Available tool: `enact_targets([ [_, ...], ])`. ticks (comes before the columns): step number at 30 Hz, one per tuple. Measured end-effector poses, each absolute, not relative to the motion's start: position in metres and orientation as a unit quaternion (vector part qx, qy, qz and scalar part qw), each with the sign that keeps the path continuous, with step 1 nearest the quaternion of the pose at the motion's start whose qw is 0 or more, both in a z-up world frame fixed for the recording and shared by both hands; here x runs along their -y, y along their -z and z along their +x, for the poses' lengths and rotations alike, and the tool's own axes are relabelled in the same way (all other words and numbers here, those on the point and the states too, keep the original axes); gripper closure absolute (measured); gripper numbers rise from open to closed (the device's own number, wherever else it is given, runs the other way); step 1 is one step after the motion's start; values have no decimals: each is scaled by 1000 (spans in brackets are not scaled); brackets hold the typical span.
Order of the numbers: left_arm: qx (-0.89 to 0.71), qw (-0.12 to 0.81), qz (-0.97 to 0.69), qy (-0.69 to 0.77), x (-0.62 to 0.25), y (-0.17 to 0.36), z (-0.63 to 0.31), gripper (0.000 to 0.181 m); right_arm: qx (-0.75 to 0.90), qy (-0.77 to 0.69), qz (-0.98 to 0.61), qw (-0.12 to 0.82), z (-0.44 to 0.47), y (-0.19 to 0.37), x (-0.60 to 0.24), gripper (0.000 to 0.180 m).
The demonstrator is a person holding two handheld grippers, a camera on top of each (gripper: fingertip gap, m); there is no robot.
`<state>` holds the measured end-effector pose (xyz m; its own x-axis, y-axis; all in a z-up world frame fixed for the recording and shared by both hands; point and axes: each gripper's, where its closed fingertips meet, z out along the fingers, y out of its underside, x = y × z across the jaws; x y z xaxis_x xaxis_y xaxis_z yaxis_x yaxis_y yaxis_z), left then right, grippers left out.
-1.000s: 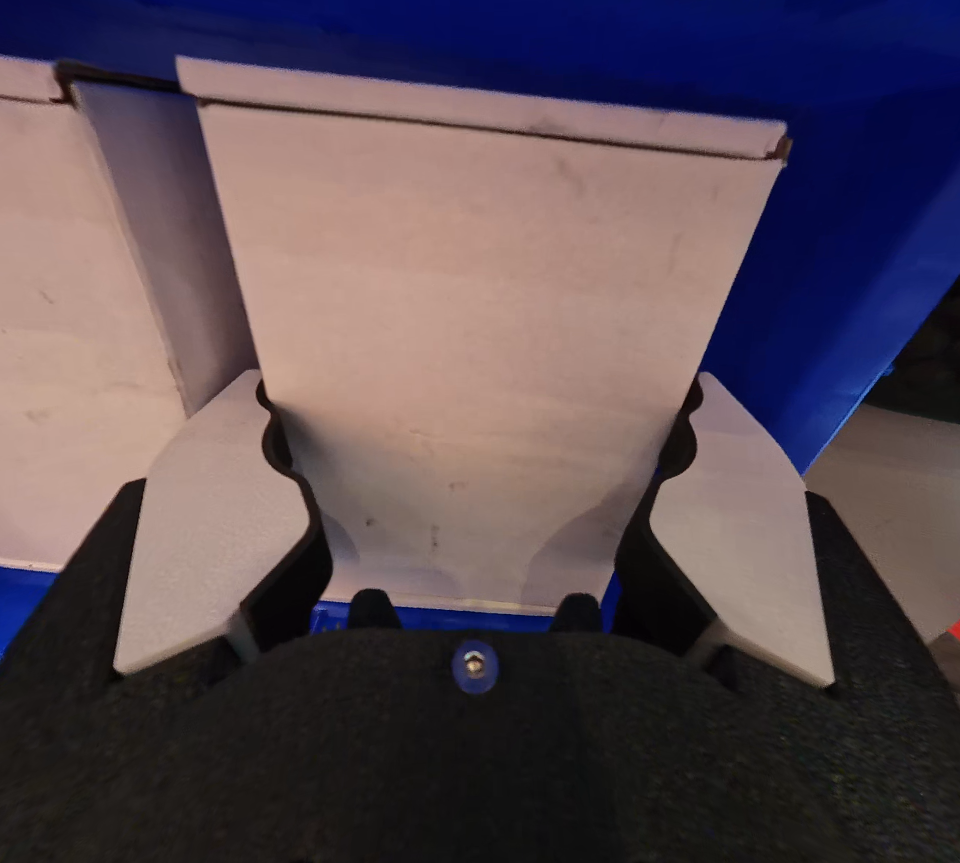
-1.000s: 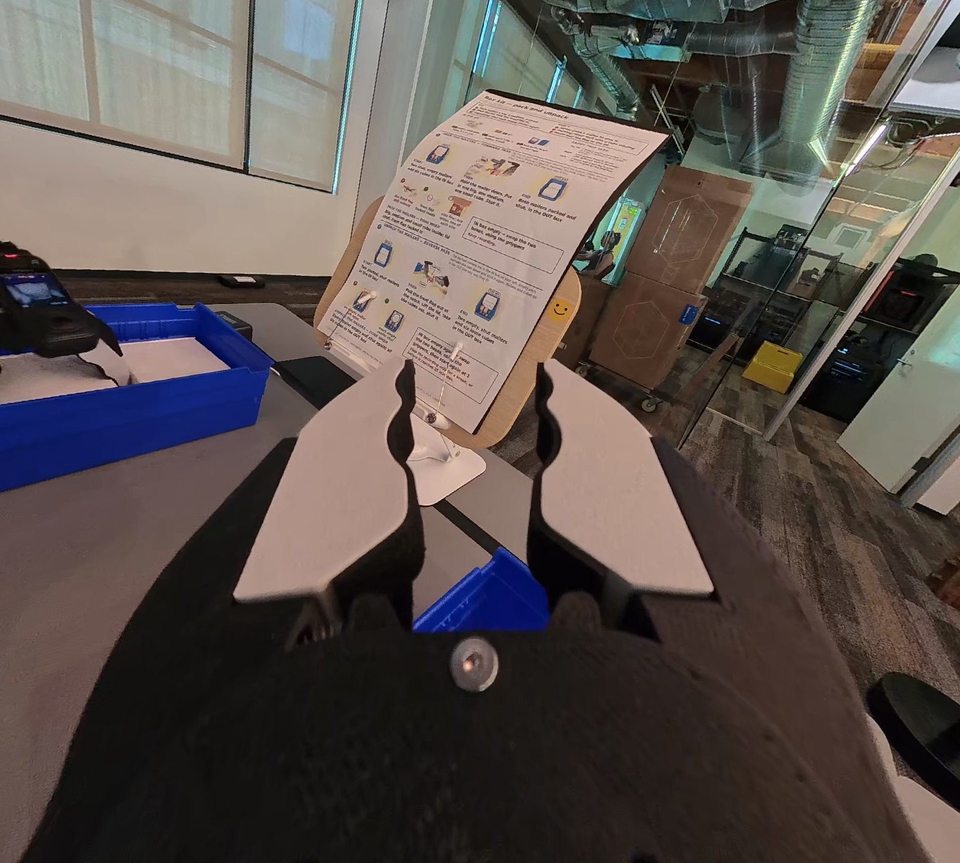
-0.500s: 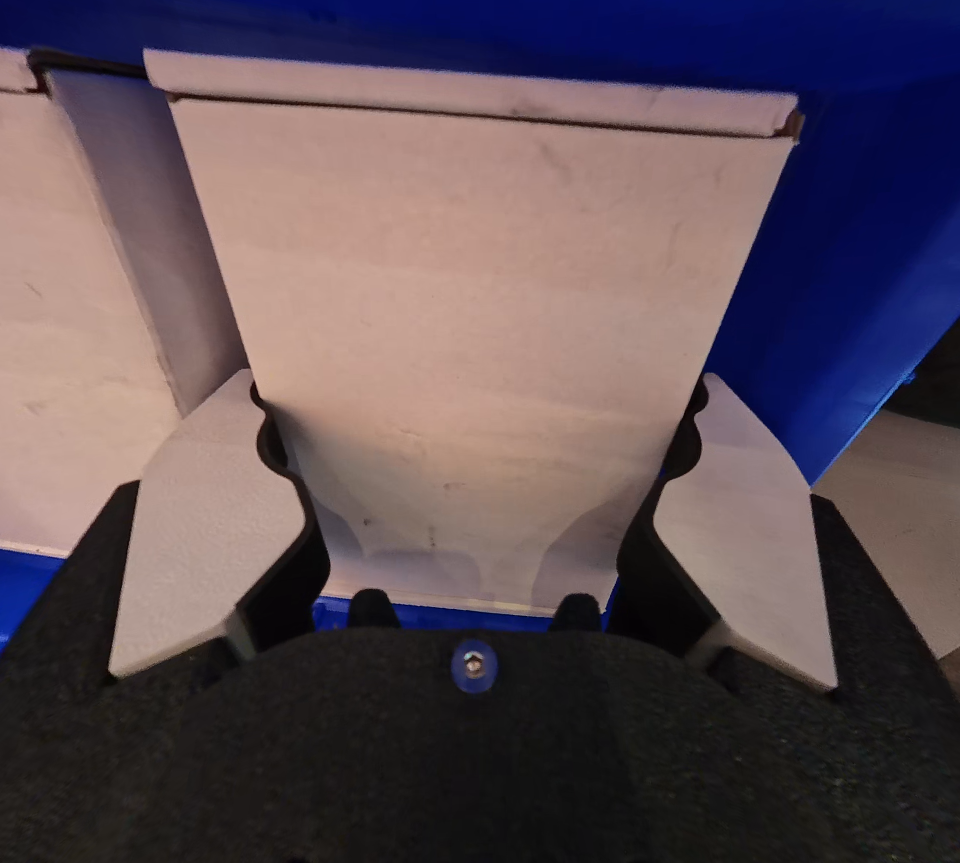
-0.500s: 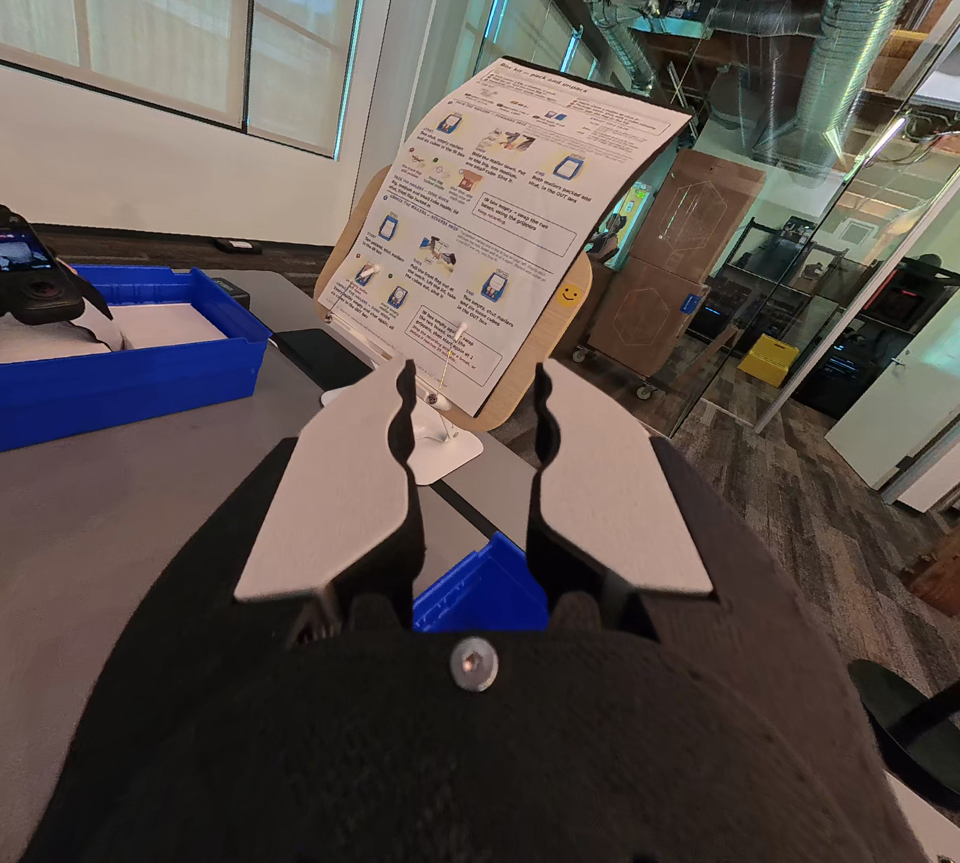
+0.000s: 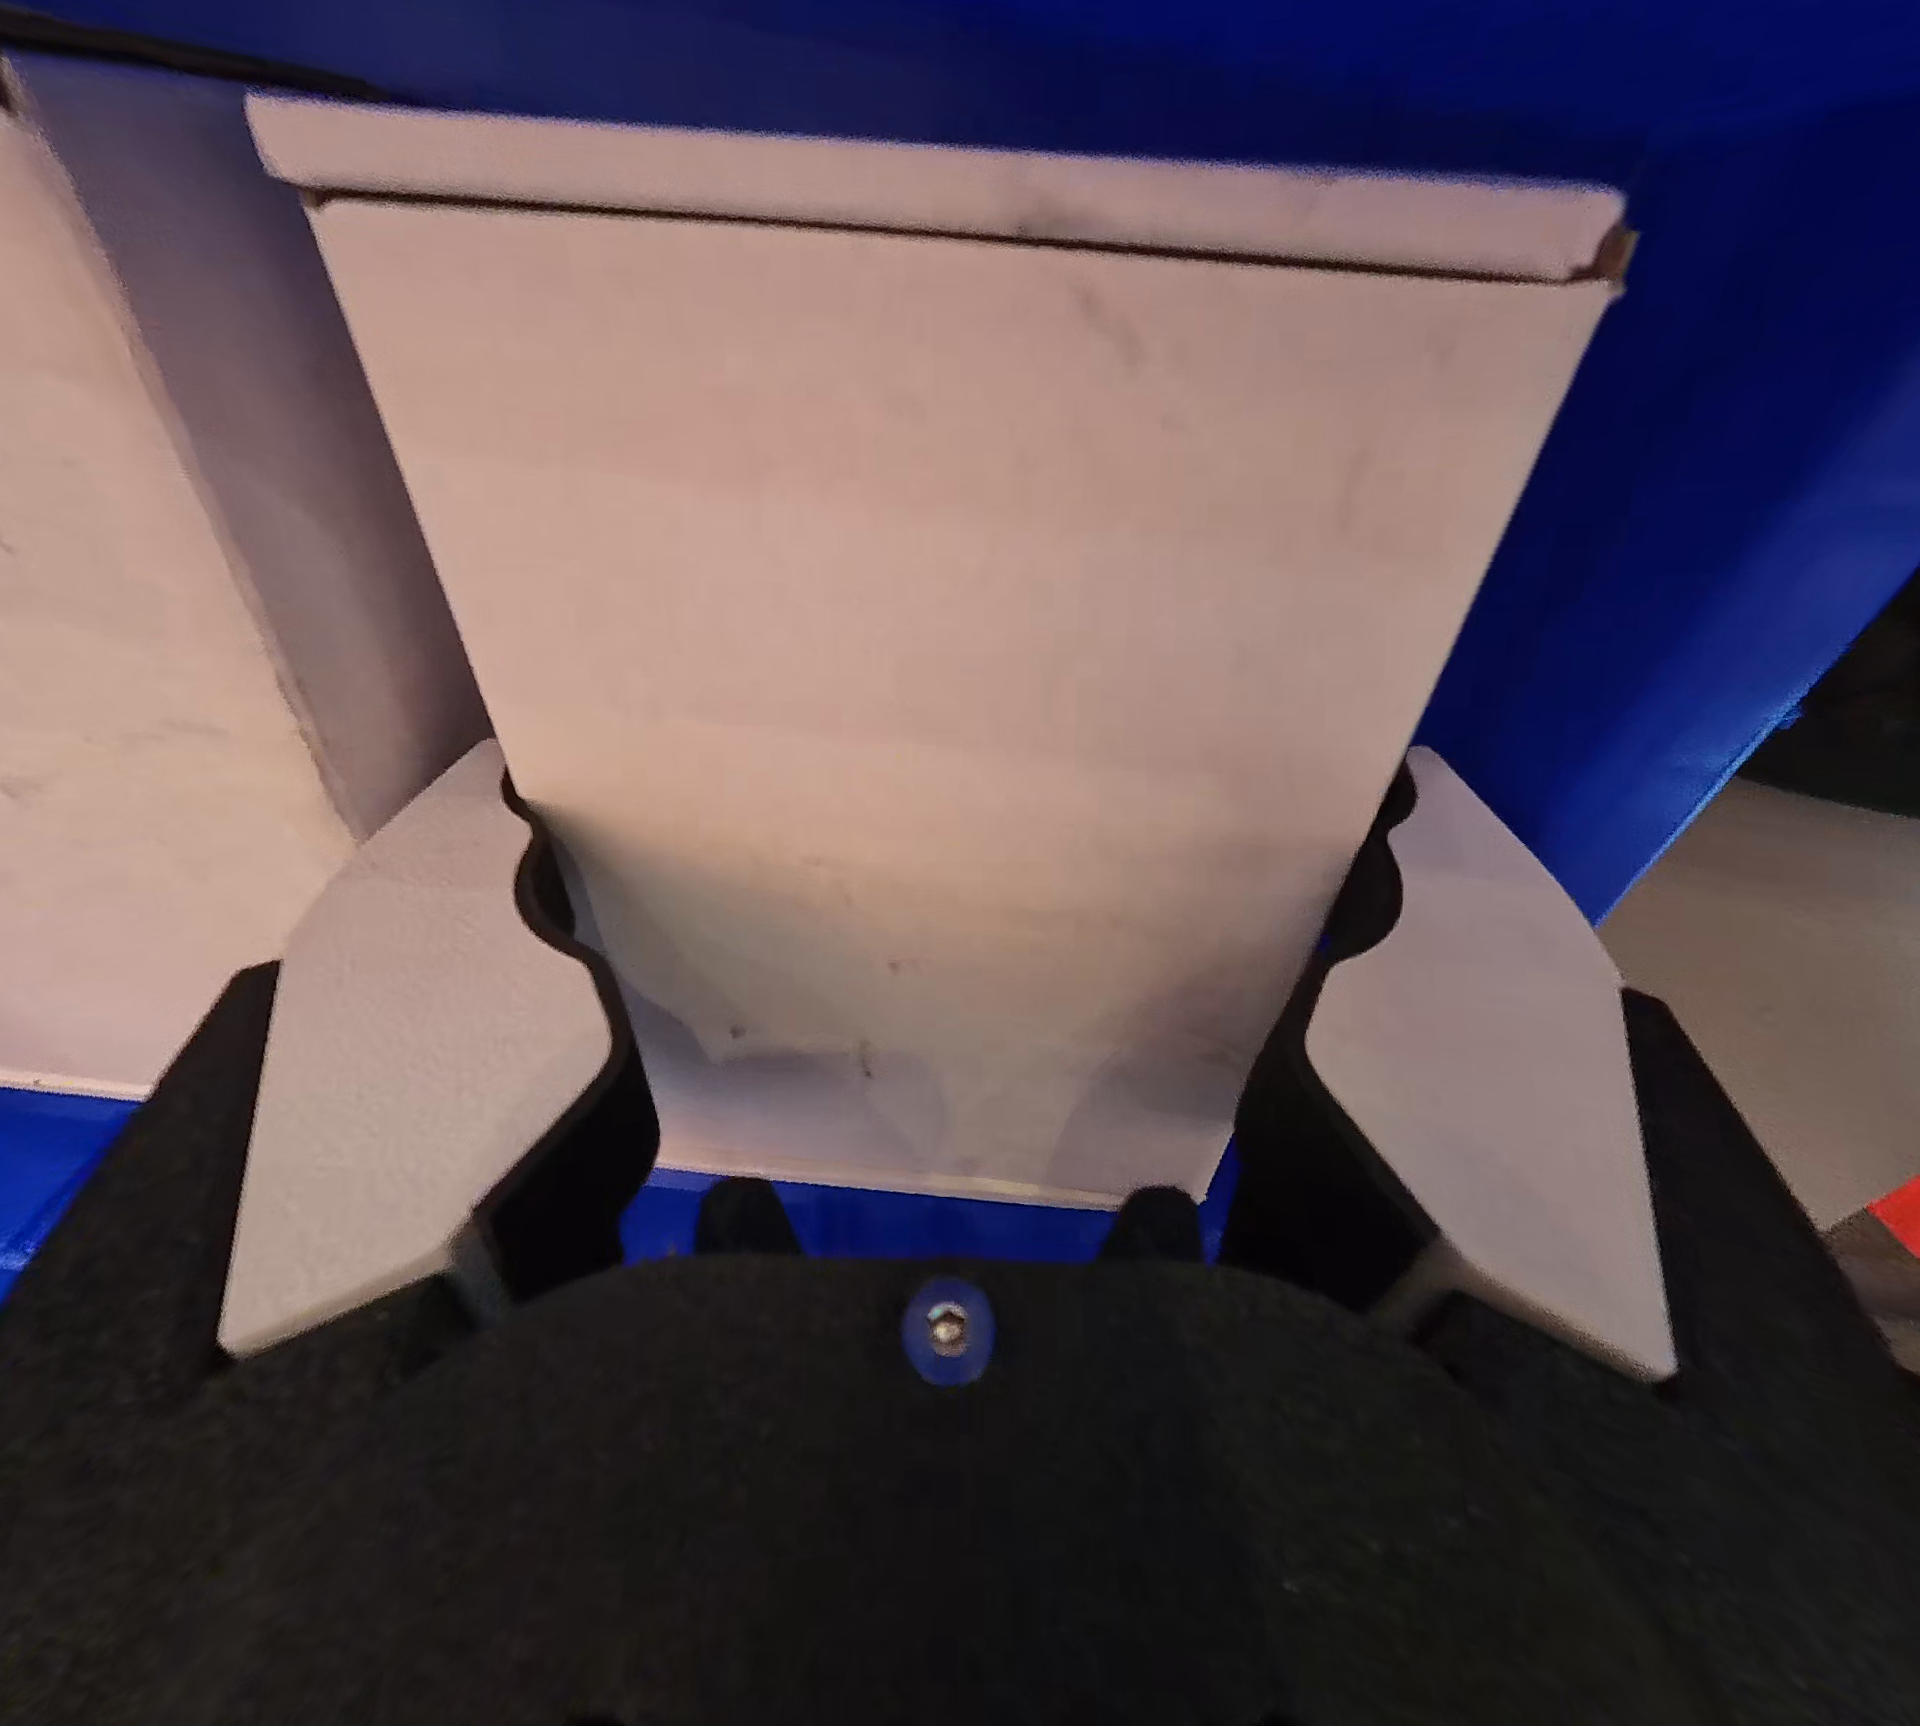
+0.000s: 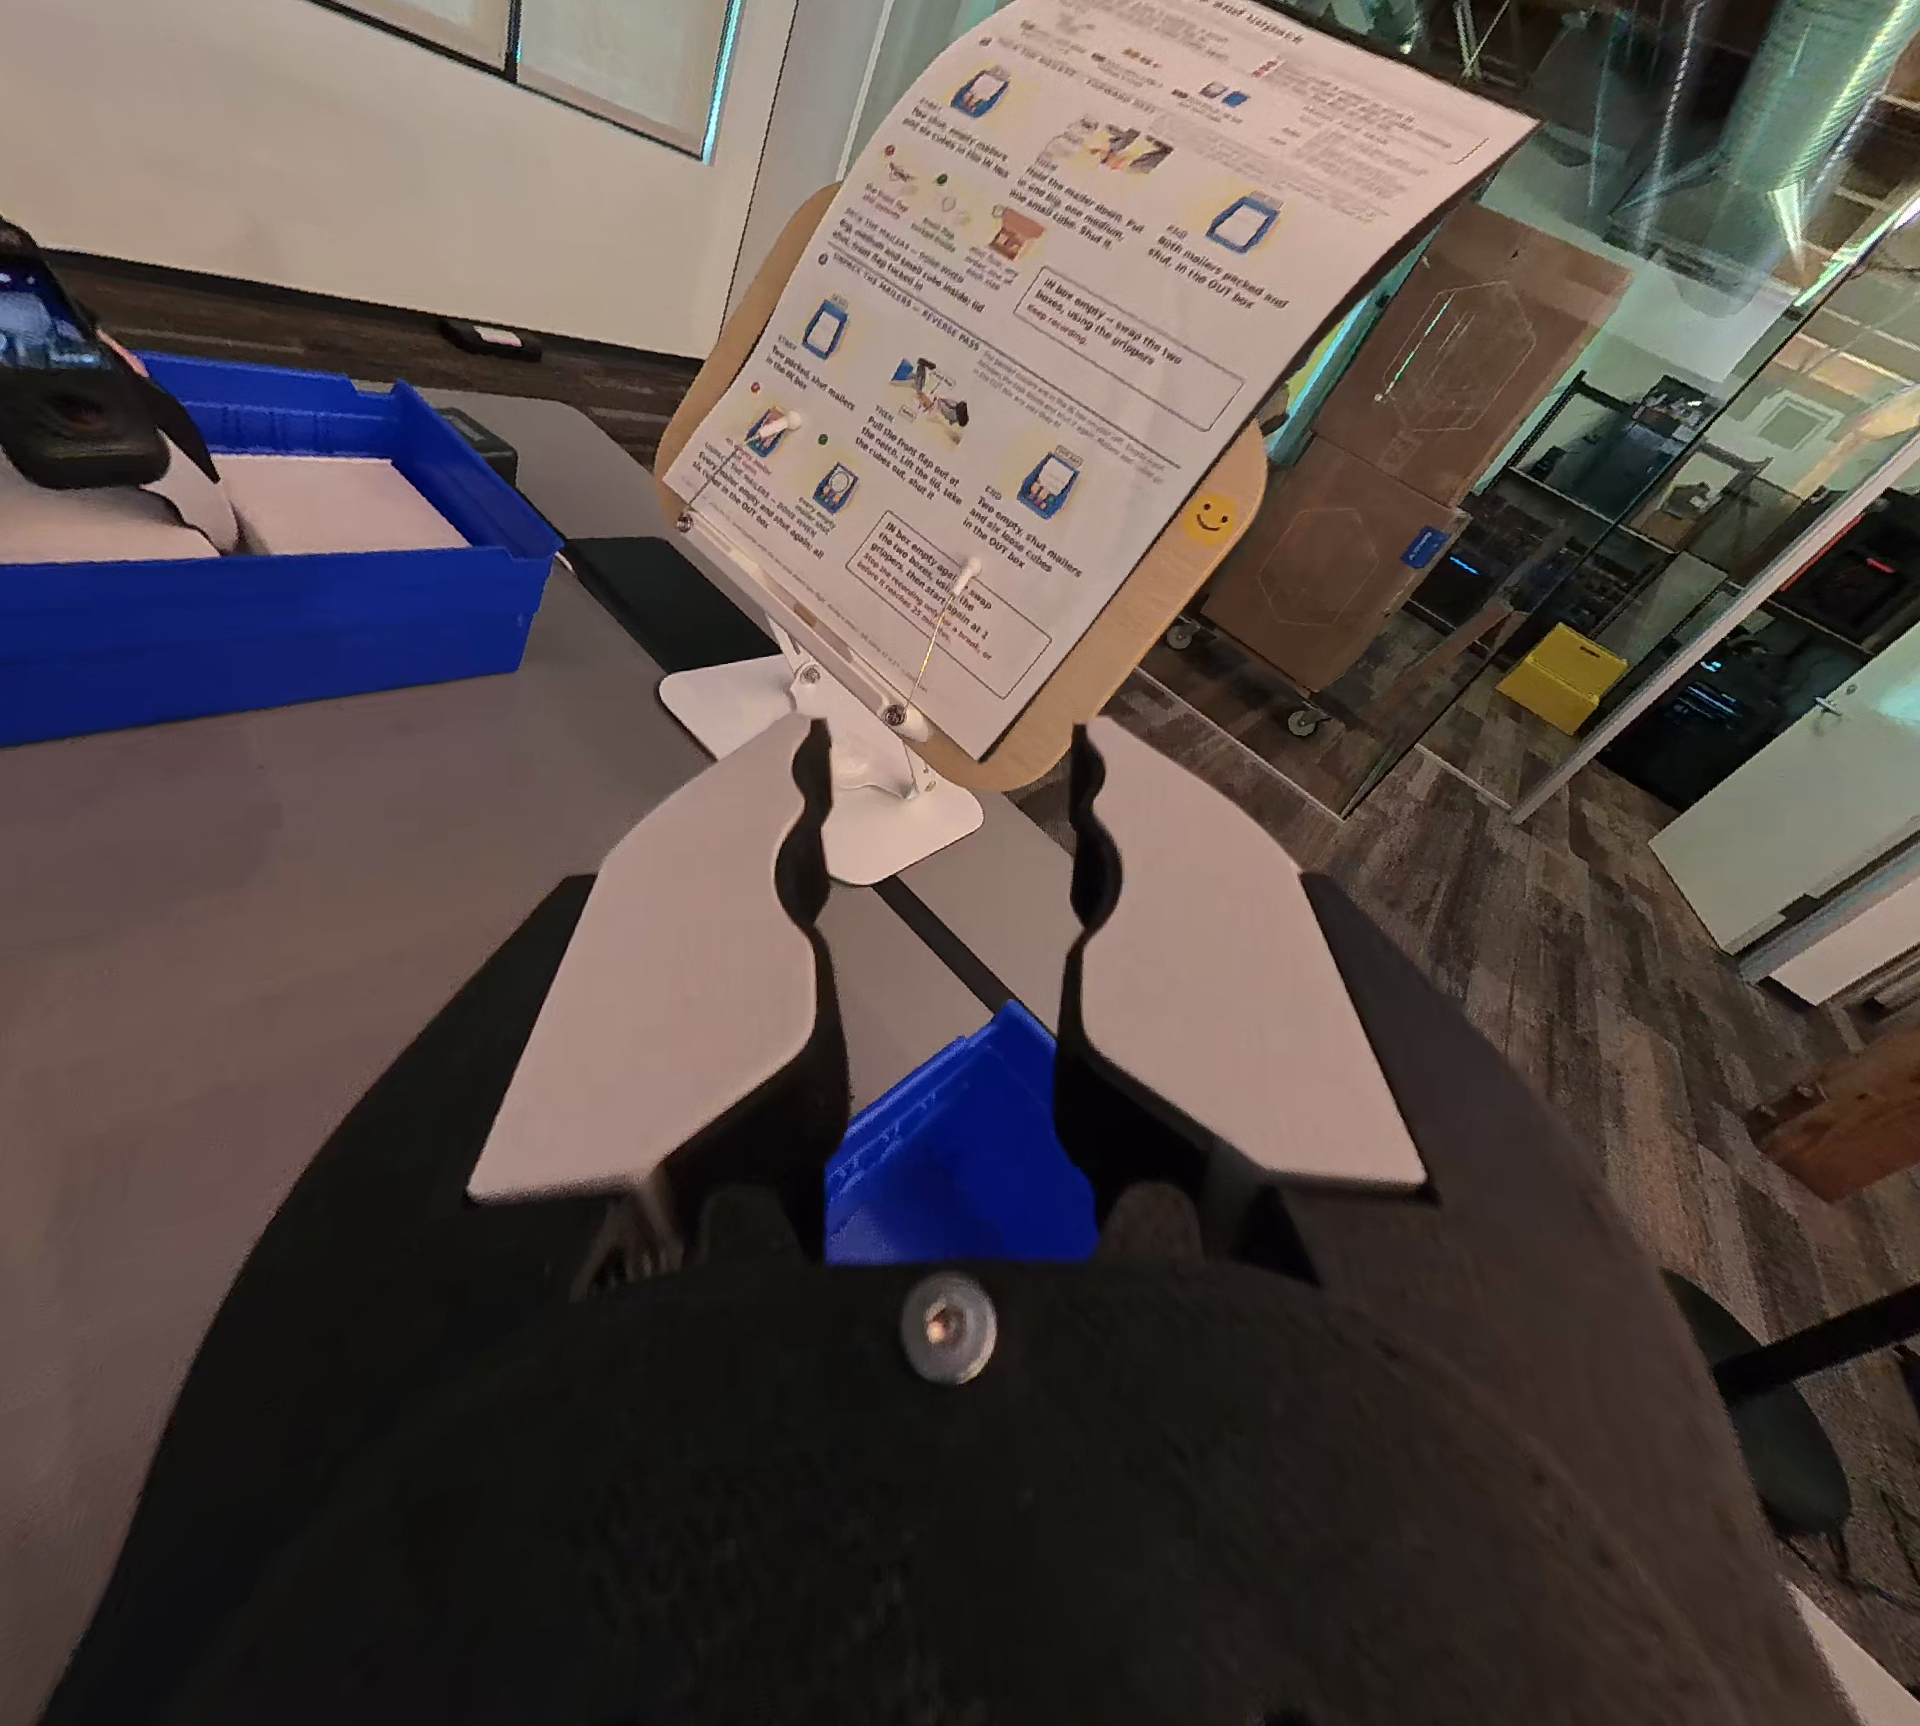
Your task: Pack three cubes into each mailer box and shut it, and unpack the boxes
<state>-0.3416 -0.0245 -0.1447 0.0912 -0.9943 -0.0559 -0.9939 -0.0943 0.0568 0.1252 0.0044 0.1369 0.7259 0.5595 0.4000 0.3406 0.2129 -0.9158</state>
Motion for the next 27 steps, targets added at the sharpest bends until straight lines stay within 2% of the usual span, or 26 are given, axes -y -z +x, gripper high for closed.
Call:
enact_targets([
  [27,669,22,743,22,26,140,-341,48,388,-66,-633,667,119,-124,-9,136],
])
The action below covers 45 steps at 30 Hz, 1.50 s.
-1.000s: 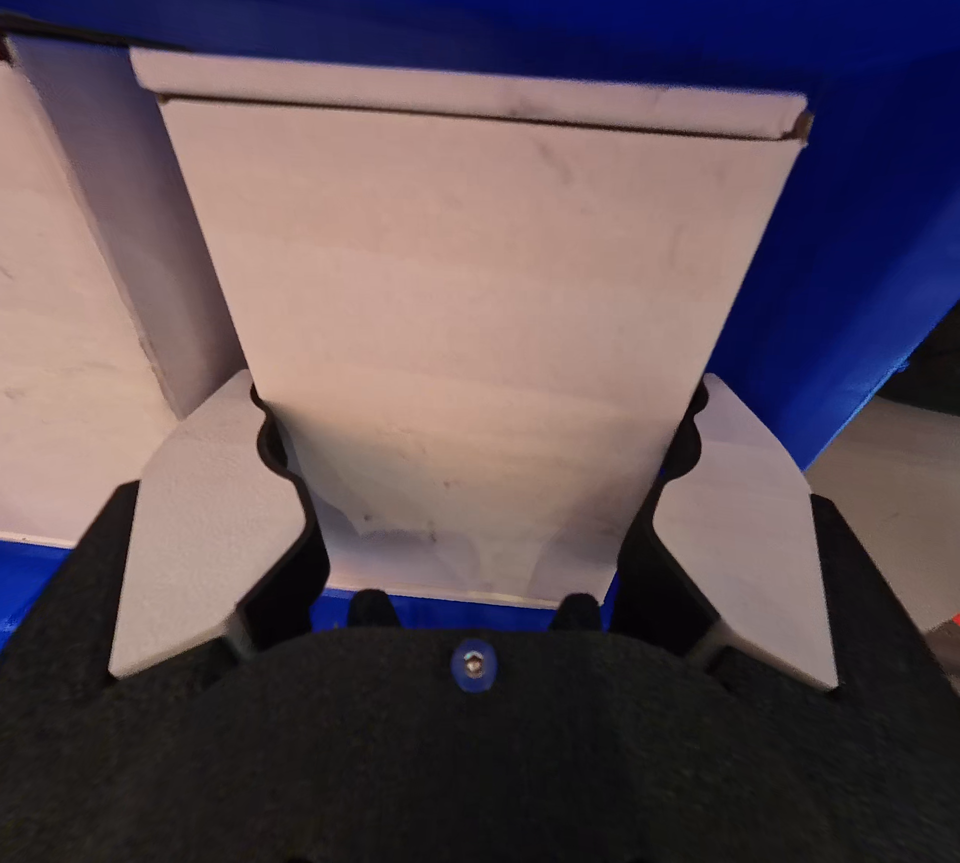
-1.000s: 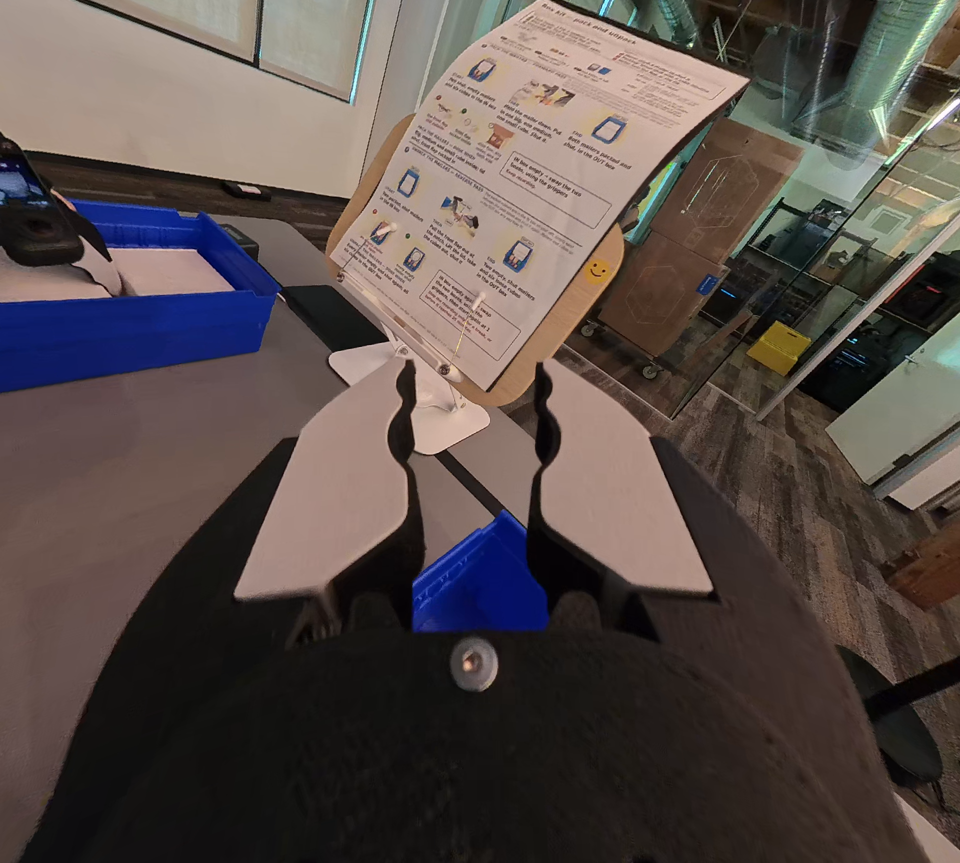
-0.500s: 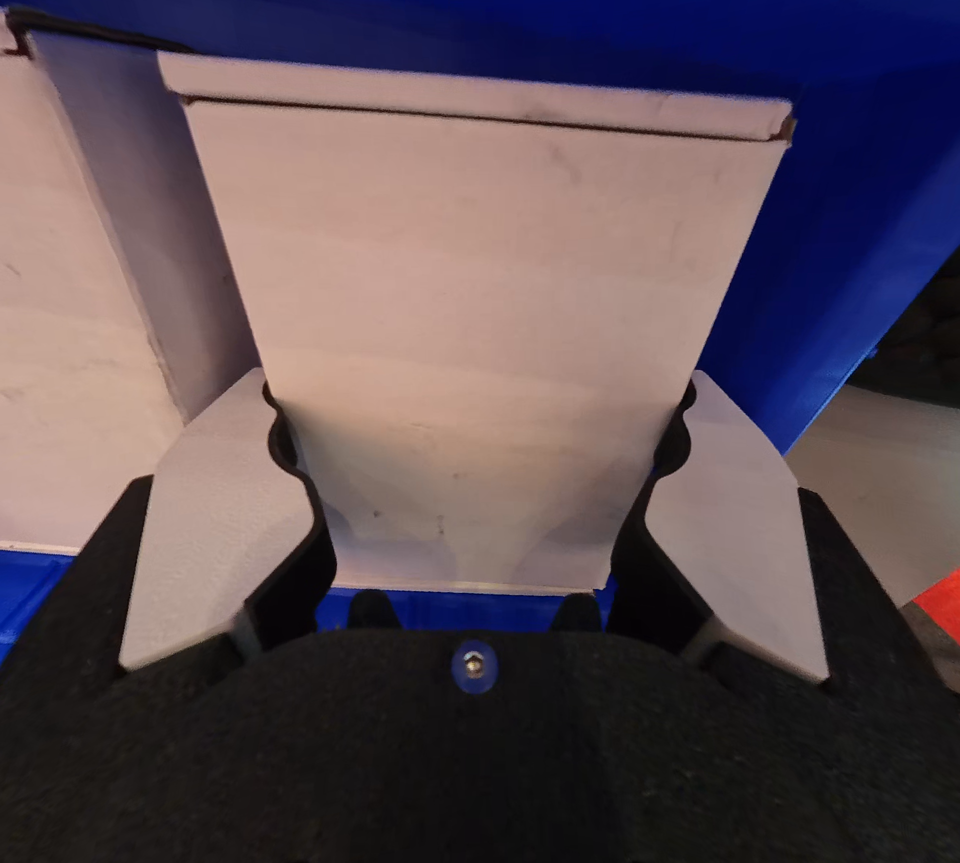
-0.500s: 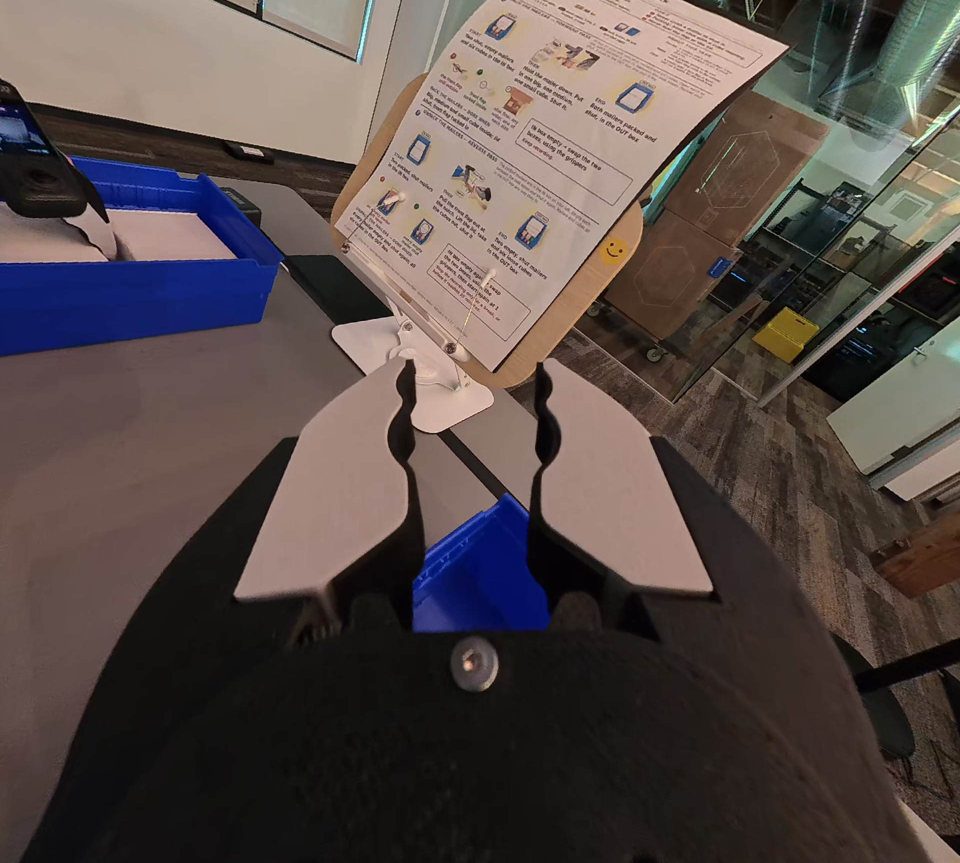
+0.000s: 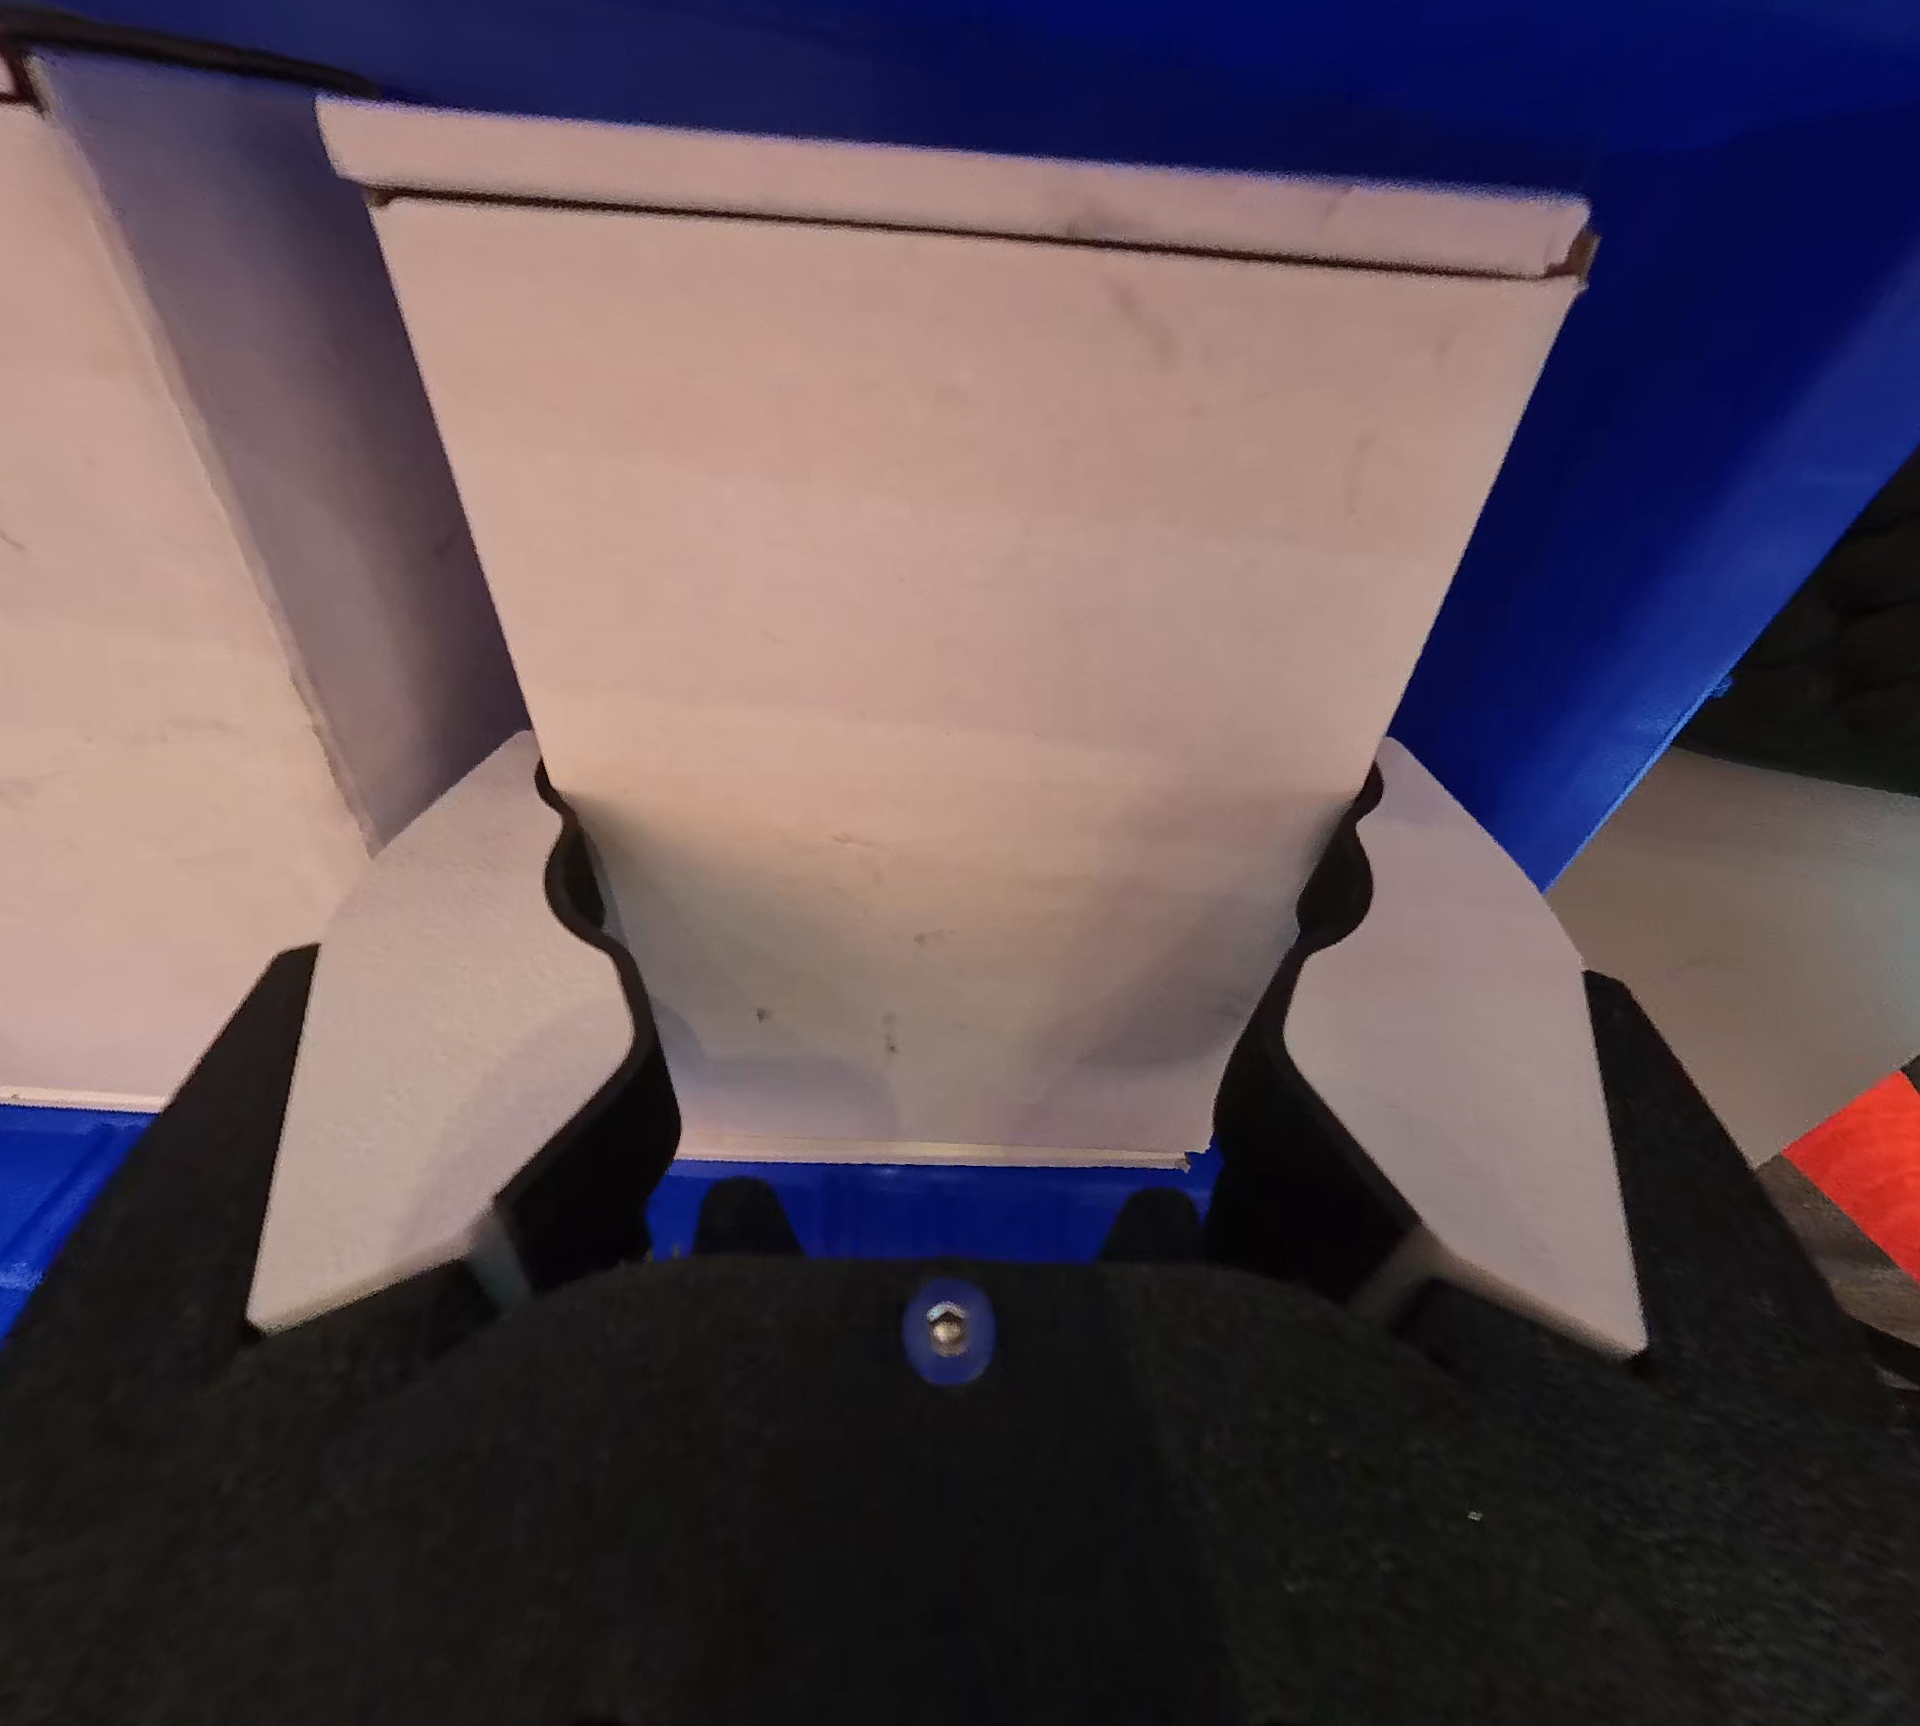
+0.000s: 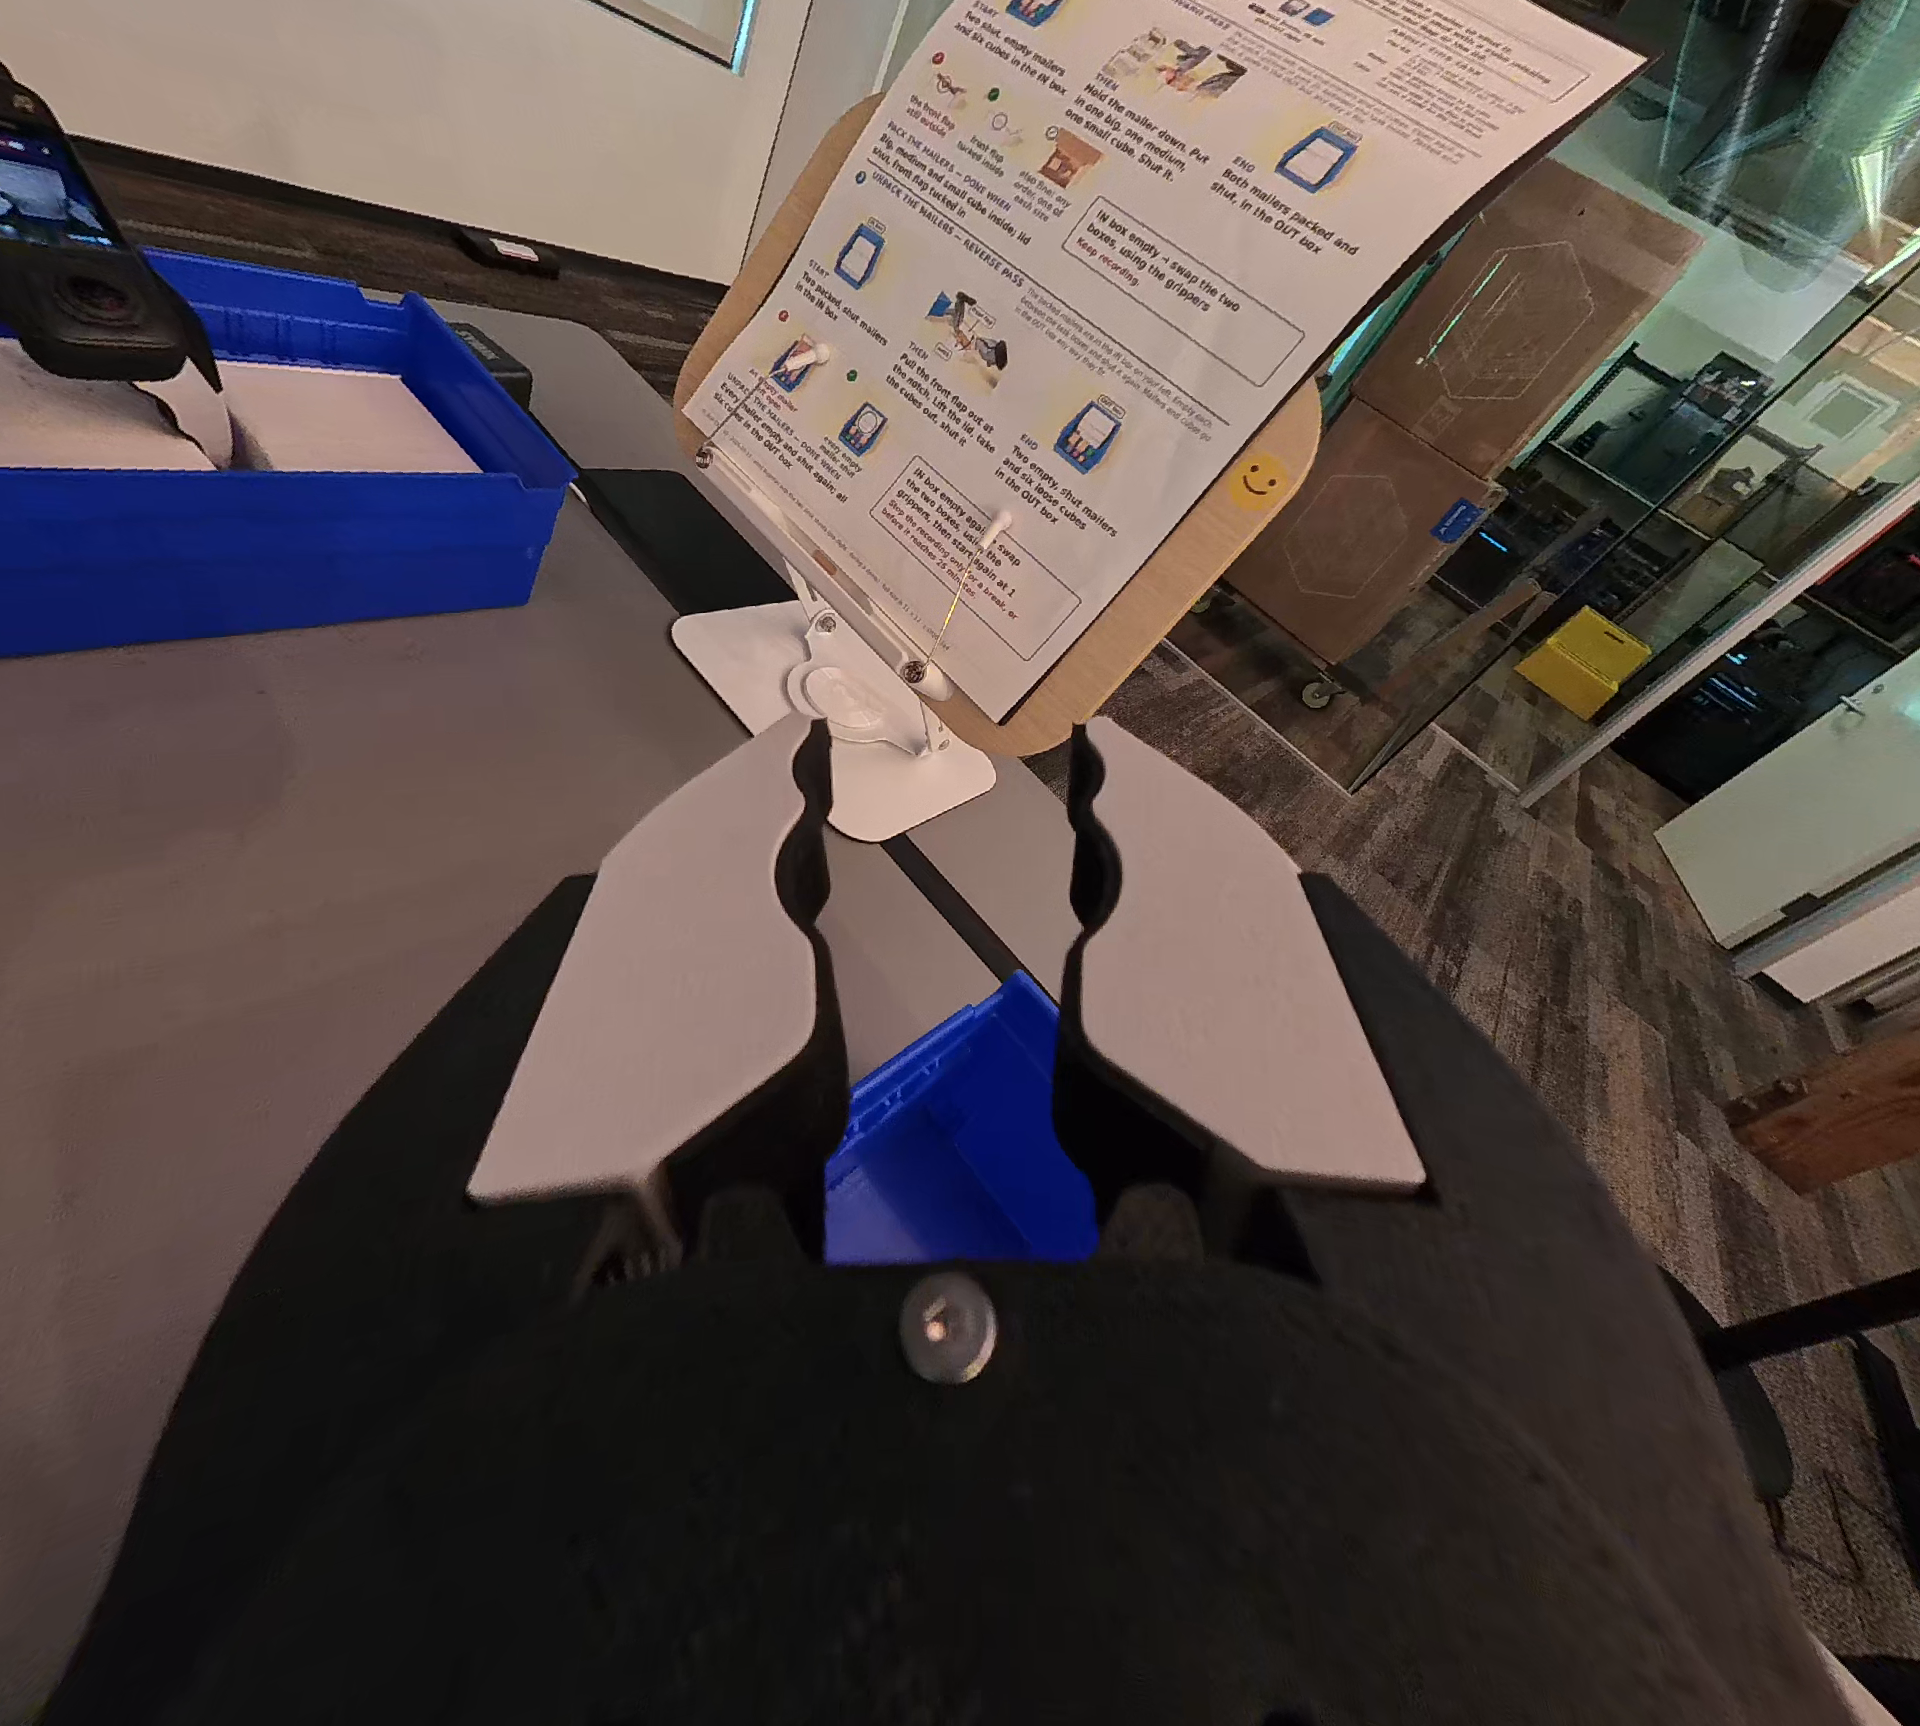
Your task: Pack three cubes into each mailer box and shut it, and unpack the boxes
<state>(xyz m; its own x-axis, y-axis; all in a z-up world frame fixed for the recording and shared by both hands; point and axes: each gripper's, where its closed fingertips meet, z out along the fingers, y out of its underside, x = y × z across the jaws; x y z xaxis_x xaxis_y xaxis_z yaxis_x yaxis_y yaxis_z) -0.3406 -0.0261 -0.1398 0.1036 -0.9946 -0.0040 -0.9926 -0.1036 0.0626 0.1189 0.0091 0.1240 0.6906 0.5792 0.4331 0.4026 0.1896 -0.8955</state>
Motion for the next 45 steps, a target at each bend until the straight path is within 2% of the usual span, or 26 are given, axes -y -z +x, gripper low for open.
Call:
enact_targets([
  [12,648,22,761,34,26,141,-342,47,392,-64,-631,667,118,-125,-6,136],
  [19,648,26,760,35,26,144,-343,40,394,-61,-630,667,120,-125,-4,136],
  [45,640,26,765,70,20,134,-350,47,415,-48,-637,649,117,-116,-5,136],
])
